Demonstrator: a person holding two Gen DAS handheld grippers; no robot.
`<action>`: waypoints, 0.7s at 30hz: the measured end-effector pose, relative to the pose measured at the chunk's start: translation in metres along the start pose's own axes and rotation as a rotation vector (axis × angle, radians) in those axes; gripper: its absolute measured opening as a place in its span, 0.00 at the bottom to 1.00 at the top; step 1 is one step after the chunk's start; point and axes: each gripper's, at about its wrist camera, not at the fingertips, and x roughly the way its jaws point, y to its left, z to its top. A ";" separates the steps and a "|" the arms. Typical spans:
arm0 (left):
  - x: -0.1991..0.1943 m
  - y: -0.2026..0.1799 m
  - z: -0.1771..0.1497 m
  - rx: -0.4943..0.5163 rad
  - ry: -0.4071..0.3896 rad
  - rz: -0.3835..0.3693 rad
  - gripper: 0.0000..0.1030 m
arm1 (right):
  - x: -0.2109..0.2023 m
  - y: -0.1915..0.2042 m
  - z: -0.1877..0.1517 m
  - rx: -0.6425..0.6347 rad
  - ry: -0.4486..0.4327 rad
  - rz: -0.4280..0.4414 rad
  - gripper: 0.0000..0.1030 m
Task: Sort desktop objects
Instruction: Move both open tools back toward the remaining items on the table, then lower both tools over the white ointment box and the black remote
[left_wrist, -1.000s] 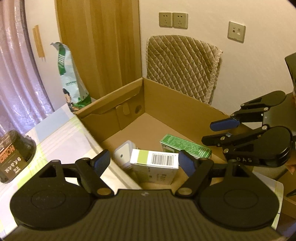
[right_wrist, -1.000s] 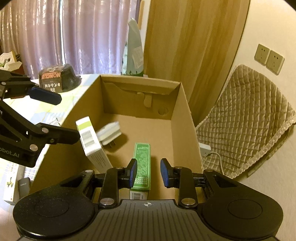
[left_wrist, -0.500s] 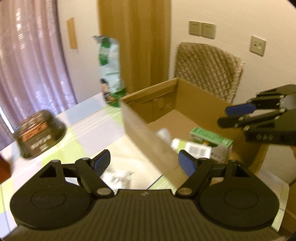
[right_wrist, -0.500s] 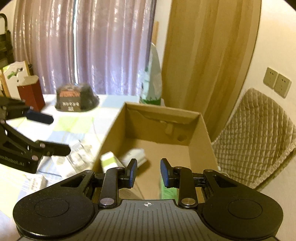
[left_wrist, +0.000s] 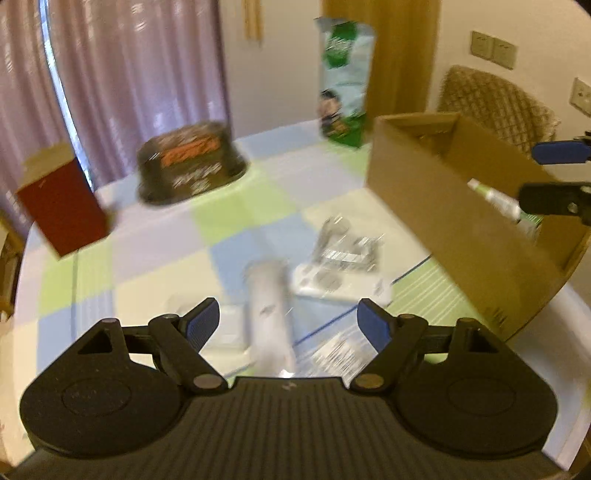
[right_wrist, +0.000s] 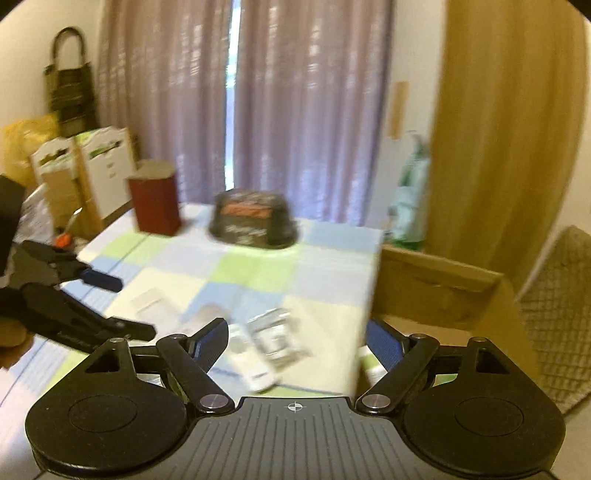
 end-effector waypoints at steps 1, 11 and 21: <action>-0.001 0.005 -0.006 -0.009 0.009 0.006 0.76 | 0.002 0.008 -0.003 -0.016 0.011 0.015 0.82; -0.005 0.024 -0.048 -0.080 0.062 -0.002 0.79 | 0.032 0.057 -0.054 -0.168 0.173 0.076 0.82; 0.016 -0.017 -0.046 -0.091 0.080 -0.081 0.80 | 0.036 0.061 -0.114 -0.229 0.312 0.105 0.82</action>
